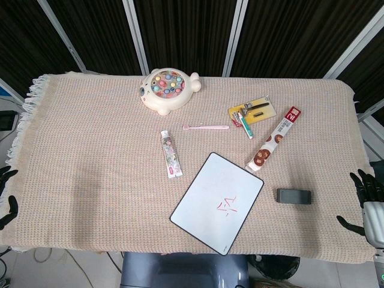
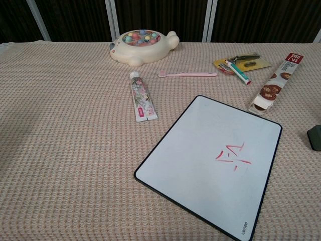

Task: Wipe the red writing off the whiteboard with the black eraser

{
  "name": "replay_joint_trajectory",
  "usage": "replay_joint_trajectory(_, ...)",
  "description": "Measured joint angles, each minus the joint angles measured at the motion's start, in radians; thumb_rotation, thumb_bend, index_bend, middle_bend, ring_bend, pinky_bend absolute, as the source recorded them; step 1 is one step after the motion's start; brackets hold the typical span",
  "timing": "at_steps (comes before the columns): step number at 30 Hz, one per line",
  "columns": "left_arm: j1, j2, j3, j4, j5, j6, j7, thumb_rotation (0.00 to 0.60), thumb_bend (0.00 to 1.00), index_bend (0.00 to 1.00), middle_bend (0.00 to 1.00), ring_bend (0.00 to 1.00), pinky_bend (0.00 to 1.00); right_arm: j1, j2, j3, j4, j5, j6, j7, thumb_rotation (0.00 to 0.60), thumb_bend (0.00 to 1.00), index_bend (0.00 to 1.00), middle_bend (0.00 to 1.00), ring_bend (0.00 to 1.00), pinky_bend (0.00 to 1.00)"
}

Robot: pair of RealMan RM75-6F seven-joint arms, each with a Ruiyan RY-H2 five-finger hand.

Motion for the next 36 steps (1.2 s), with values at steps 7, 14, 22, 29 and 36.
replay_joint_trajectory(7,0.001,-0.001,0.002,-0.001,0.002,0.001,0.004,0.6,0.64,0.17,0.09,0.02,0.0,0.001,0.001,0.0,0.003,-0.001,-0.003,0.006,0.6,0.11,0.0,0.0,0.0,0.13)
replay_joint_trajectory(14,0.001,-0.001,-0.001,-0.002,-0.002,0.001,0.001,0.6,0.64,0.17,0.09,0.02,0.0,0.003,-0.001,-0.002,0.001,-0.001,-0.007,0.001,0.6,0.11,0.0,0.0,0.0,0.13)
replay_joint_trajectory(22,0.002,0.0,-0.004,-0.002,-0.005,0.004,-0.001,0.6,0.64,0.16,0.09,0.02,0.0,0.003,0.002,-0.005,-0.008,0.001,-0.015,0.003,0.6,0.11,0.0,0.0,0.0,0.13)
replay_joint_trajectory(29,0.002,-0.002,-0.005,-0.006,-0.007,0.004,0.003,0.6,0.64,0.17,0.09,0.02,0.0,0.012,0.024,-0.023,-0.04,0.002,-0.072,0.076,0.6,0.11,0.0,0.01,0.0,0.13)
replay_joint_trajectory(36,-0.001,-0.001,-0.005,-0.004,-0.009,-0.003,0.004,0.6,0.64,0.16,0.09,0.02,0.0,0.049,0.055,-0.032,-0.054,0.027,-0.184,0.106,0.6,0.11,0.0,0.06,0.03,0.13)
